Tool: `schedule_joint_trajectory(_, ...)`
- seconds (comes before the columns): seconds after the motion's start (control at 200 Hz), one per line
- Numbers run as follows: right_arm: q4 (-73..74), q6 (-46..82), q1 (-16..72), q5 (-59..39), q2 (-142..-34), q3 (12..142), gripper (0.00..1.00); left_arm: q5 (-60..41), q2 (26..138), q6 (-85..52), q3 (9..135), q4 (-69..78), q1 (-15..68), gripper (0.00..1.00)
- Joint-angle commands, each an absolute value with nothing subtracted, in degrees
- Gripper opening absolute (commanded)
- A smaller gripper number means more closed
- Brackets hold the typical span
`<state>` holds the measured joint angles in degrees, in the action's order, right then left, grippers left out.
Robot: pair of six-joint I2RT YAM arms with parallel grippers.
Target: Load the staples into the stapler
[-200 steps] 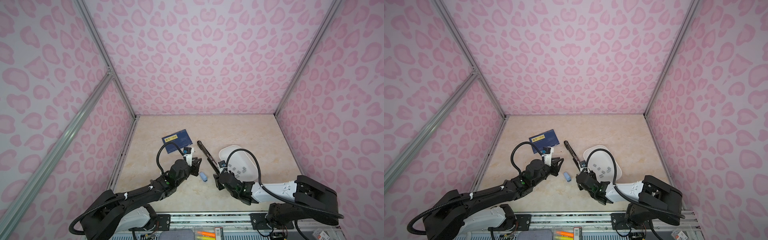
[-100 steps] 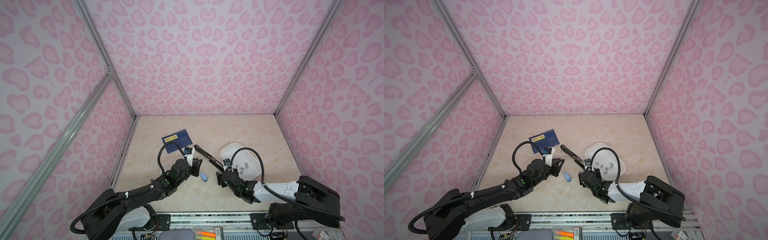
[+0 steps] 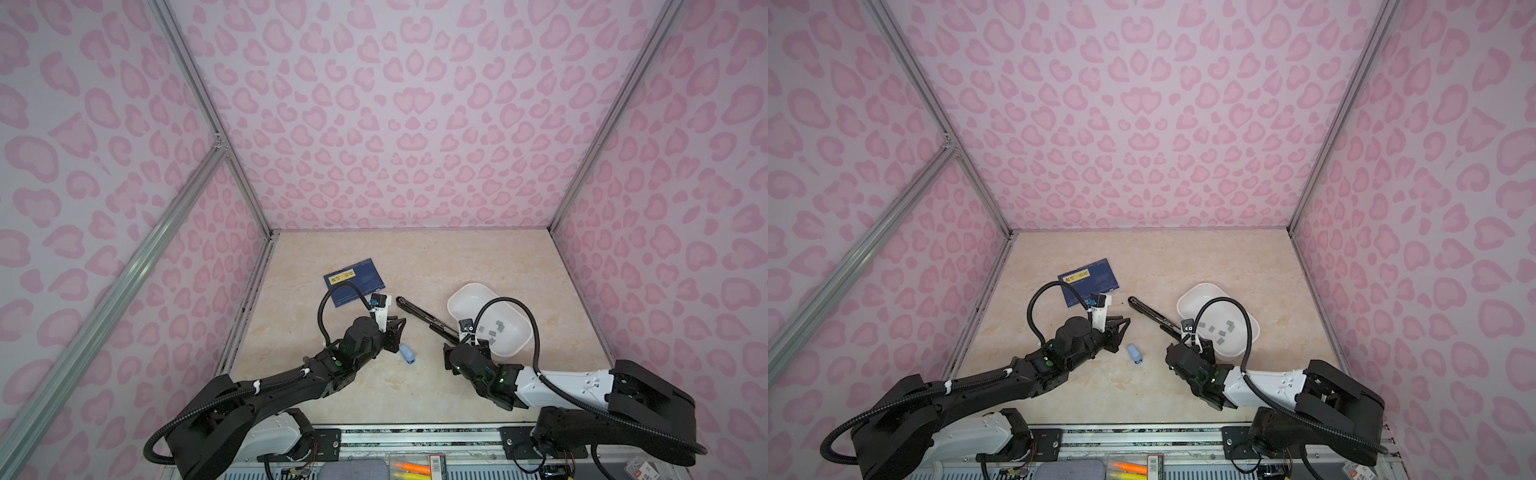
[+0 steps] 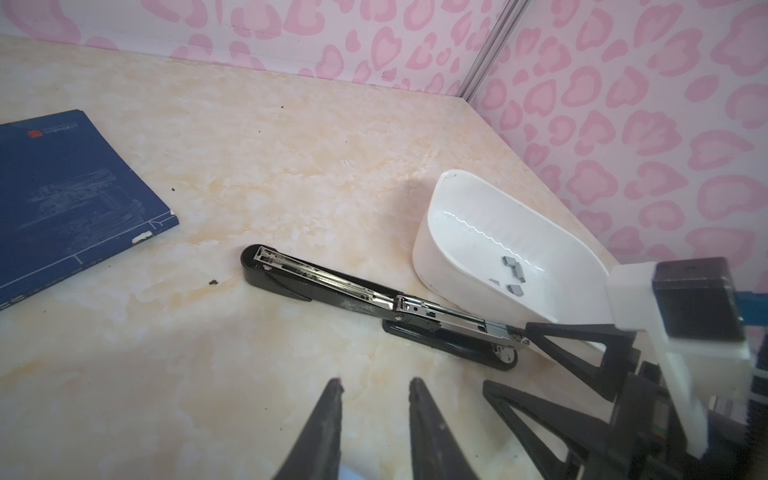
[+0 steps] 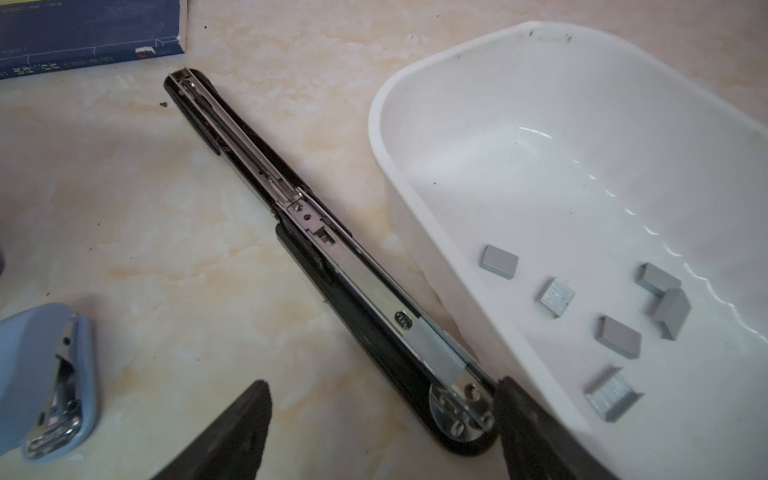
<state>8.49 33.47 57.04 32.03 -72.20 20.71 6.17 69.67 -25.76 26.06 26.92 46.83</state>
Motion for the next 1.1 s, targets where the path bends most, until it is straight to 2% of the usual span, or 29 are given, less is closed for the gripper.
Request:
schedule_joint_trajectory(0.0, 6.25, 34.82, 57.28, 34.42, -69.14, 19.75, 0.86, 5.65, 69.87, -25.66, 26.95, 28.48, 46.79, 0.3)
schedule_joint_trajectory(0.18, 2.24, 36.97, 57.19, 35.57, -63.81, 18.65, 0.83, 5.05, 69.92, -25.71, 27.26, 28.37, 46.76, 0.29)
schedule_joint_trajectory(0.3, 2.09, 37.63, 56.03, 35.72, -64.26, 18.1, 0.83, 5.01, 69.7, -25.77, 27.01, 28.64, 46.77, 0.29)
schedule_joint_trajectory(0.75, 16.83, 31.61, 50.49, 26.64, -81.35, 22.07, 0.83, 5.27, 70.44, -25.27, 27.56, 28.31, 46.83, 0.29)
schedule_joint_trajectory(0.81, 18.31, 30.85, 50.37, 25.64, -83.24, 22.78, 0.8, 5.57, 70.49, -25.15, 27.51, 28.13, 46.83, 0.29)
schedule_joint_trajectory(1.095, 19.01, 29.78, 53.76, 22.49, -86.36, 25.08, 0.57, 6.44, 71.99, -27.13, 28.1, 26.53, 44.81, 0.29)
